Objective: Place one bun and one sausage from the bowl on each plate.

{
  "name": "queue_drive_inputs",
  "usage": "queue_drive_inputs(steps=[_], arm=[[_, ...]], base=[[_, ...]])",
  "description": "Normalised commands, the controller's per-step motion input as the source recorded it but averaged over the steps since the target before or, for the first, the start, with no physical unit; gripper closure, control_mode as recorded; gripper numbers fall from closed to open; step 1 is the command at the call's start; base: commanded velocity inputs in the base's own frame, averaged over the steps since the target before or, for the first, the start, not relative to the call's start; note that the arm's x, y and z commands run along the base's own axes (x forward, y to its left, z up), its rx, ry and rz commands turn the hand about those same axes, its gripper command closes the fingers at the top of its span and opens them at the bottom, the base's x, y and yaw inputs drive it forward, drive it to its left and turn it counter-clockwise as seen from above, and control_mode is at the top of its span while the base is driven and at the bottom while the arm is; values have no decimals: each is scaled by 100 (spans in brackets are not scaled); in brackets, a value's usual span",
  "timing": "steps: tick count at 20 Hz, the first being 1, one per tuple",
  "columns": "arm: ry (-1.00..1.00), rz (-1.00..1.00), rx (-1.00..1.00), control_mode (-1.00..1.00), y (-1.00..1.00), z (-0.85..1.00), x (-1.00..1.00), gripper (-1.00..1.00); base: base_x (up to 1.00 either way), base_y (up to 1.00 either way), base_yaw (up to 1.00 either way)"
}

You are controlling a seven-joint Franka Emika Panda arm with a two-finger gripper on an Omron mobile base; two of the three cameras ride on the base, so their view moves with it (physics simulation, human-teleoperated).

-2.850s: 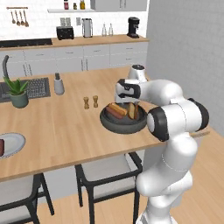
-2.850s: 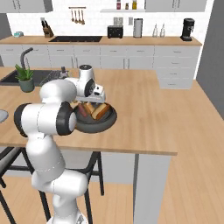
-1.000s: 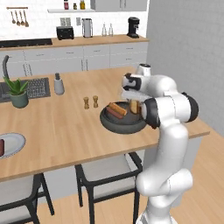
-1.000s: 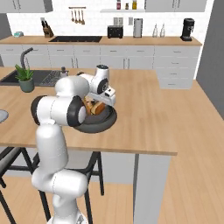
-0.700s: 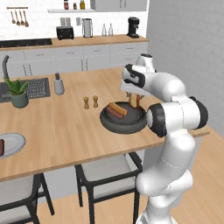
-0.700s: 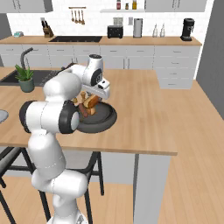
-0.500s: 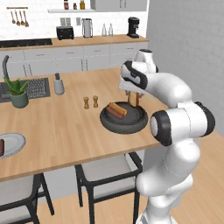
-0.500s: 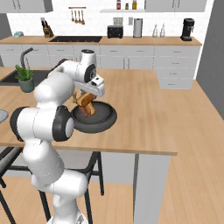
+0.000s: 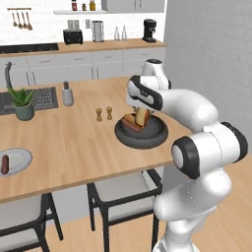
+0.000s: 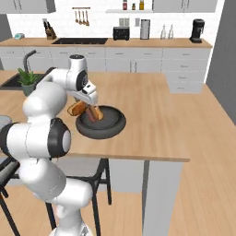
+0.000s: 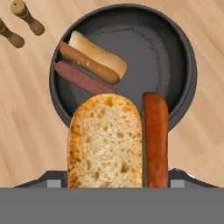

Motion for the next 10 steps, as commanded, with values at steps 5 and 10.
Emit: queue_drive_inputs(steps=[5,10], arm=[[0,0,0,100,0,0,0,100],[0,0,0,100,0,0,0,100]], base=[[-61,86,-6],[-27,100,-3]])
